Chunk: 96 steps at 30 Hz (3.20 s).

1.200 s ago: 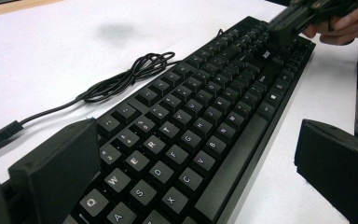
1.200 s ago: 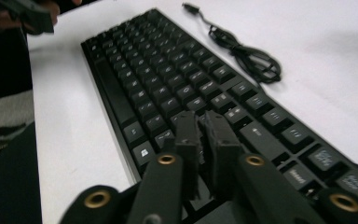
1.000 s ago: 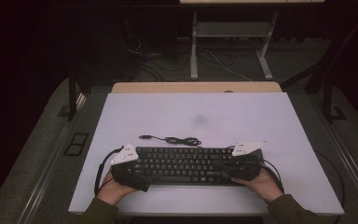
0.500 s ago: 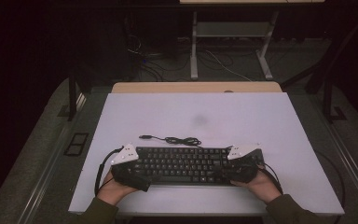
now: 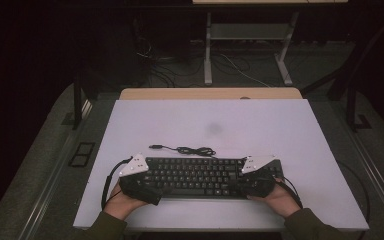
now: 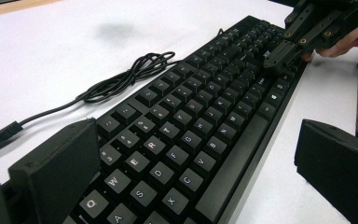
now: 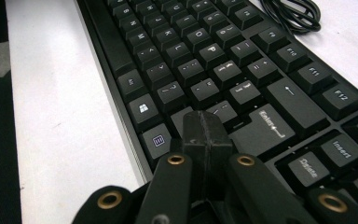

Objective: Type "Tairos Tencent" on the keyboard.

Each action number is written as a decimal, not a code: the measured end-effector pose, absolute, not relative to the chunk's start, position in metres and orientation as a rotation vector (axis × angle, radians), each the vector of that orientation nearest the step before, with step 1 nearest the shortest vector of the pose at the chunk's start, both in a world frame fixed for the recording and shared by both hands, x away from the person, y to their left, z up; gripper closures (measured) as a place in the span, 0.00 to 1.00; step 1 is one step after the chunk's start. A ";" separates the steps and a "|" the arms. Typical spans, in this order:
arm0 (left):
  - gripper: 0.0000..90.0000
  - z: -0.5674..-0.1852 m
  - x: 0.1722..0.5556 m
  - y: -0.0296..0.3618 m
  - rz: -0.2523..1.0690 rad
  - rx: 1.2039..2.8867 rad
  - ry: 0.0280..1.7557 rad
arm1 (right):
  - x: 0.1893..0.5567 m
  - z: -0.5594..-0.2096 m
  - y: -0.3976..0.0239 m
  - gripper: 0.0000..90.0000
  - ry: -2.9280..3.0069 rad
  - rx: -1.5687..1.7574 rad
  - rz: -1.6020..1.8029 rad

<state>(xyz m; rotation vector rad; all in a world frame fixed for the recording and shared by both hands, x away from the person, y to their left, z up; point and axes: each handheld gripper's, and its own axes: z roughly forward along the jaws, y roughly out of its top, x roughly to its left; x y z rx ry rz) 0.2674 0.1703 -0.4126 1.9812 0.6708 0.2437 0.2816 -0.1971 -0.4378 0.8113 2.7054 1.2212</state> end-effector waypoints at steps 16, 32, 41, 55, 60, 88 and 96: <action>0.40 -0.407 0.295 0.154 0.242 2.018 0.643 | 0.282 -0.438 -0.197 0.99 2.709 0.804 1.220; 0.99 -0.423 0.311 0.133 0.172 2.138 0.666 | 0.282 -0.438 -0.198 0.99 2.710 0.801 1.218; 0.99 -0.429 0.314 0.131 0.191 2.176 0.684 | 0.282 -0.438 -0.198 0.99 2.713 0.801 1.218; 0.99 -0.436 0.314 0.127 0.188 2.197 0.696 | 0.281 -0.438 -0.198 0.99 2.713 0.802 1.217; 0.99 -0.435 0.314 0.128 0.189 2.200 0.685 | 0.281 -0.438 -0.198 0.99 2.713 0.805 1.217; 0.70 -0.418 0.305 0.143 0.188 2.054 0.710 | 0.281 -0.429 -0.206 0.69 2.639 0.835 1.390; 0.51 -0.417 0.299 0.147 0.209 2.045 0.697 | 0.279 -0.425 -0.208 0.37 2.571 0.849 1.451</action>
